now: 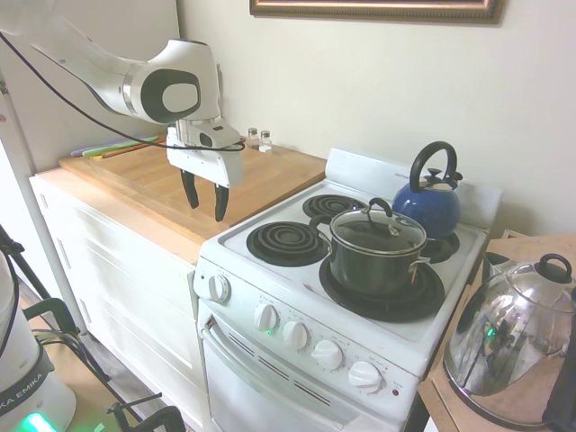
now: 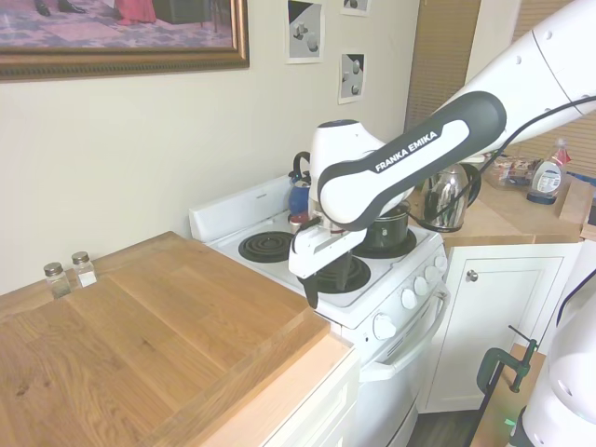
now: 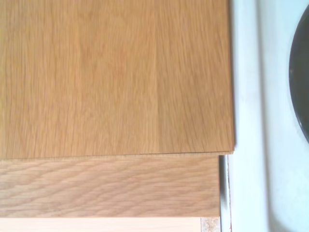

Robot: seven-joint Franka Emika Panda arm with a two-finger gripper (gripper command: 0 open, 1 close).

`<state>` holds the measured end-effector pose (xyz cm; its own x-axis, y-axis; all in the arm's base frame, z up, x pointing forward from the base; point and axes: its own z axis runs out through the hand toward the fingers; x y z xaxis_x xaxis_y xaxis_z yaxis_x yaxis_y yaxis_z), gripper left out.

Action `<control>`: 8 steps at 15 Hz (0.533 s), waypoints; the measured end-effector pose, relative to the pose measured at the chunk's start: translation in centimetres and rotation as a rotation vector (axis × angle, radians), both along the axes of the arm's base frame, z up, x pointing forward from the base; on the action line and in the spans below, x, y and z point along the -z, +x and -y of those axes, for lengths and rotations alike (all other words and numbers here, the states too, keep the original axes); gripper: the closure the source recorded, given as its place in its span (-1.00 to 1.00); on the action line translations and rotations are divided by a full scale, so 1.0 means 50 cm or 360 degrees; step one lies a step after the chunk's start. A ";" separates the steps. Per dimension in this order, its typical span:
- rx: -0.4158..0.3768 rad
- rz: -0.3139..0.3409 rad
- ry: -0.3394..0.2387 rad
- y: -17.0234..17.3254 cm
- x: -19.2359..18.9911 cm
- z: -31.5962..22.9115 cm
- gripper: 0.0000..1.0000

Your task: Uncover the lid of the pot

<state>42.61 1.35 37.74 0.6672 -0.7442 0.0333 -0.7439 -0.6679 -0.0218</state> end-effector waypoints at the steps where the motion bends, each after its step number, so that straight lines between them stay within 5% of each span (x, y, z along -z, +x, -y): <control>1: -0.0005 -0.0001 0.0000 0.000 0.000 -0.001 -1.00; 4: 0.0000 0.0039 0.0002 -0.001 -0.017 0.008 -1.00; 8: 0.0091 0.0255 0.0039 -0.060 -0.157 0.145 -1.00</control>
<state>39.61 -5.92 45.60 0.6112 -0.7827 0.1174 -0.7664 -0.6224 -0.1590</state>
